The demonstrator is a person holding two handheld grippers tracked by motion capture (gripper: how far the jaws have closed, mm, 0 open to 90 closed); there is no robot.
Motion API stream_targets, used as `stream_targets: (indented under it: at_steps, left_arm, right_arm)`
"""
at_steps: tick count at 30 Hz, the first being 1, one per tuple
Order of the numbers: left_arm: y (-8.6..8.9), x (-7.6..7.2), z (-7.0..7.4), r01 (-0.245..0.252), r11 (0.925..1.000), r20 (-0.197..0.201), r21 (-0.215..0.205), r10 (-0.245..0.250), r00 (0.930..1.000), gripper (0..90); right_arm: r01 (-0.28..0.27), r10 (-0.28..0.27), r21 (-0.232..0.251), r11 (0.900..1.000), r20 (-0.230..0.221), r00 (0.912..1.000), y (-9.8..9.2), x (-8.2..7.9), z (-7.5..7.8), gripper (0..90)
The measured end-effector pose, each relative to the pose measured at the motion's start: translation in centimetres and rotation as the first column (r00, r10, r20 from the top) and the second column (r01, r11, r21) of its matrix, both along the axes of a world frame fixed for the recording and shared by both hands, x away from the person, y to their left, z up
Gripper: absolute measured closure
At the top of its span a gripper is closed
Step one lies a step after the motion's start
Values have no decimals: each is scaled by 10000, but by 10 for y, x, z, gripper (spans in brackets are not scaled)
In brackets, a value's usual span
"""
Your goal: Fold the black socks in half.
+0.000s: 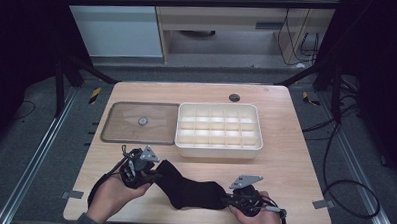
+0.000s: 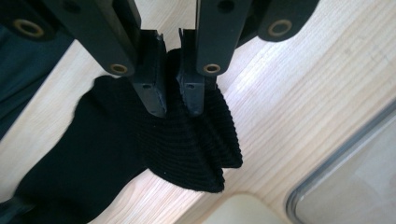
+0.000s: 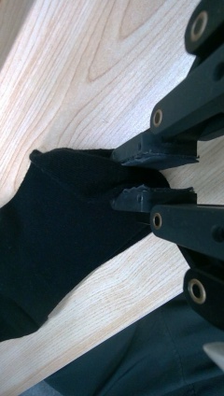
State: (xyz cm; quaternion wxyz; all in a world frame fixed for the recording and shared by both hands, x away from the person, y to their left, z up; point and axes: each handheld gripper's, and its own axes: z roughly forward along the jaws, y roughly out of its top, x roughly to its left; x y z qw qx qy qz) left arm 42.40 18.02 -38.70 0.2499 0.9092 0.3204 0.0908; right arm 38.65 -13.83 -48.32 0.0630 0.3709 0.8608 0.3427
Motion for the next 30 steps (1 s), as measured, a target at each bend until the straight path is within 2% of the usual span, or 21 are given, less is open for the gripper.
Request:
stream_targets:
  at_steps: [5,9,25,30]
  left_arm:
    - [-14,-3,11,413,9991,50,-51,-413,9991,822]
    - [-27,-5,13,739,9971,15,-160,-739,9973,823]
    - [-73,-10,6,1573,9875,-140,-47,-1573,9874,824]
    - [-86,-14,4,1812,9834,-160,-40,-1812,9833,824]
  right_arm:
    - [-18,18,17,10000,22,10000,3,0,-1,806]
    - [-19,19,43,10000,-52,10000,4,0,-2,808]
    - [19,-17,180,9998,-86,10000,3,2,-4,808]
    - [127,-119,280,9995,-257,9996,3,2,-4,806]
